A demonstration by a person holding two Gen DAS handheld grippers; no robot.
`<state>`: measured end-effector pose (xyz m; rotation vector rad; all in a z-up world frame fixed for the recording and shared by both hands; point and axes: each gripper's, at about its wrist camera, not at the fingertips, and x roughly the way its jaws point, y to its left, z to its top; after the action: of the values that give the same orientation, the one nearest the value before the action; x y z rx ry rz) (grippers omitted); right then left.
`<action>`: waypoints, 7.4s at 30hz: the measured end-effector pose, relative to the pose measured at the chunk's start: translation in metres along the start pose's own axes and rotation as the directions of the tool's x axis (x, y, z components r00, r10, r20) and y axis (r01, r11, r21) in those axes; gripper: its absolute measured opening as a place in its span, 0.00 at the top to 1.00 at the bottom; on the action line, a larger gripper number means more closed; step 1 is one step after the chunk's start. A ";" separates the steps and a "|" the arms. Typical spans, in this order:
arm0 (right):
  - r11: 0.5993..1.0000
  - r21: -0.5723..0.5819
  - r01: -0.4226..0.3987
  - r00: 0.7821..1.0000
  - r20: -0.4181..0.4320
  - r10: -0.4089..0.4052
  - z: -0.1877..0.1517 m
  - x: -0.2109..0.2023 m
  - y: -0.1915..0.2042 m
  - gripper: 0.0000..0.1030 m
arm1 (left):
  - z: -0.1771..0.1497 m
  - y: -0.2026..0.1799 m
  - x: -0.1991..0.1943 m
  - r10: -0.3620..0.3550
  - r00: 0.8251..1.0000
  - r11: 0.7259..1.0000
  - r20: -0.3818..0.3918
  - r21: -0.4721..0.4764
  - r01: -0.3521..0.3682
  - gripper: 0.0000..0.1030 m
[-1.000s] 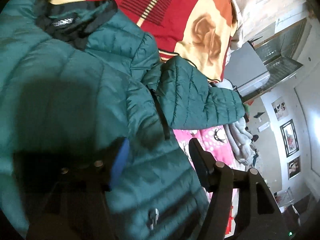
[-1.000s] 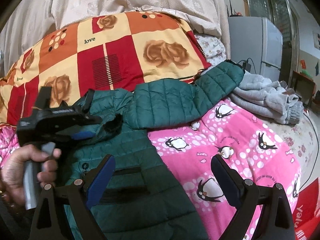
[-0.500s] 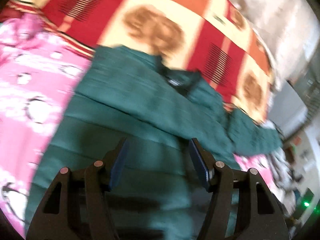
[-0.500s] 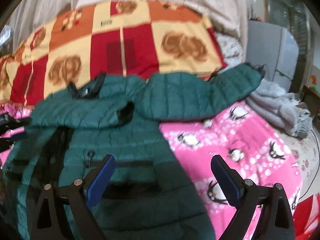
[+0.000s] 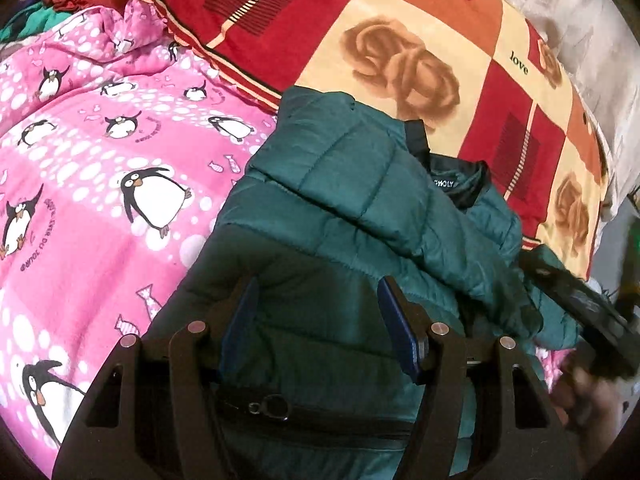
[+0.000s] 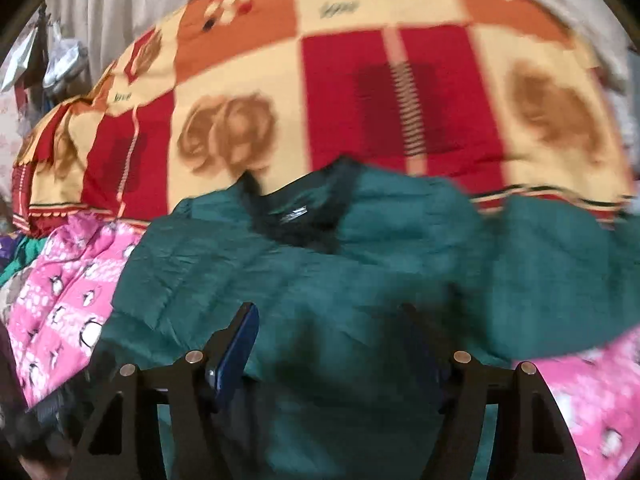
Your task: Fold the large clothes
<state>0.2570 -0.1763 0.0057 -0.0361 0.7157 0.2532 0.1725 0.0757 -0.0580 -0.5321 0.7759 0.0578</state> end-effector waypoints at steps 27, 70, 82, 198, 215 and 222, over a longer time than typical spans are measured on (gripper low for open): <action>0.986 0.085 0.147 0.984 -0.115 -0.137 -0.024 0.047 -0.082 0.34 | 0.123 -0.054 0.073 -0.008 0.998 0.984 0.062 0.178 -0.003 0.49; 0.961 -0.007 0.277 0.961 -0.020 -0.277 -0.019 -0.134 -0.139 0.34 | -0.041 -0.004 -0.115 0.189 0.965 0.950 0.180 0.214 -0.226 0.21; 0.877 0.328 0.350 0.923 0.035 -0.382 -0.114 -0.250 -0.325 0.34 | -0.050 0.002 -0.104 0.141 0.988 0.975 0.056 0.166 -0.149 0.21; 0.972 0.230 0.042 0.975 -0.221 0.010 -0.135 -0.067 -0.089 0.00 | 0.007 -0.104 0.023 -0.281 0.949 0.947 -0.146 0.116 0.298 0.86; 0.973 0.226 0.053 0.972 -0.233 0.001 -0.135 -0.064 -0.090 0.00 | 0.049 -0.008 -0.016 -0.176 0.983 0.976 -0.049 0.120 0.181 0.86; 0.974 0.220 0.052 0.970 -0.242 0.003 -0.134 -0.066 -0.089 0.00 | 0.051 0.000 -0.019 -0.086 0.996 0.993 0.014 0.077 0.085 0.86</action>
<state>0.1443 -0.2932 -0.0576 0.1423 0.9825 0.1438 0.1917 0.1026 -0.0149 -0.4913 0.7350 -0.0464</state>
